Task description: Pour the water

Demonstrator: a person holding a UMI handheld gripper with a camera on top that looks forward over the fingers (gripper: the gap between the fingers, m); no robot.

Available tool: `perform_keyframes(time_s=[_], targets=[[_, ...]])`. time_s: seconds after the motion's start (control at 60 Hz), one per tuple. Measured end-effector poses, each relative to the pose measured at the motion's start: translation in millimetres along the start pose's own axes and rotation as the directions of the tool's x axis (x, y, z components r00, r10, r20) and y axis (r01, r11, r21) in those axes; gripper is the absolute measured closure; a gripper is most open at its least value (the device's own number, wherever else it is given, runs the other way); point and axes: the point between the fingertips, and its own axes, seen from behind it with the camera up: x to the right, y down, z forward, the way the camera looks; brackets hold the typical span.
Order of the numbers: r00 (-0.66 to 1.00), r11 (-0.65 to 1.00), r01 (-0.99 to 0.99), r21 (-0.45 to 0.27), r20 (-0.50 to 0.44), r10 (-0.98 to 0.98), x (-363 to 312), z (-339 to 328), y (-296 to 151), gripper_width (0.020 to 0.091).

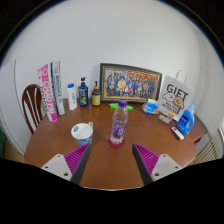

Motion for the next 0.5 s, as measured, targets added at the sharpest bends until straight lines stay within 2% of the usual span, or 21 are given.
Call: perform_keyframes(time_s=[0.2, 0.5], targets=[[1.000, 1.000, 0.015, -0.019, -0.005, -0.015, 6, -44, 15, 0.0252], [1.000, 1.000, 0.017, -0.013, 0.002, -0.017, 9, -62, 22, 0.0250]])
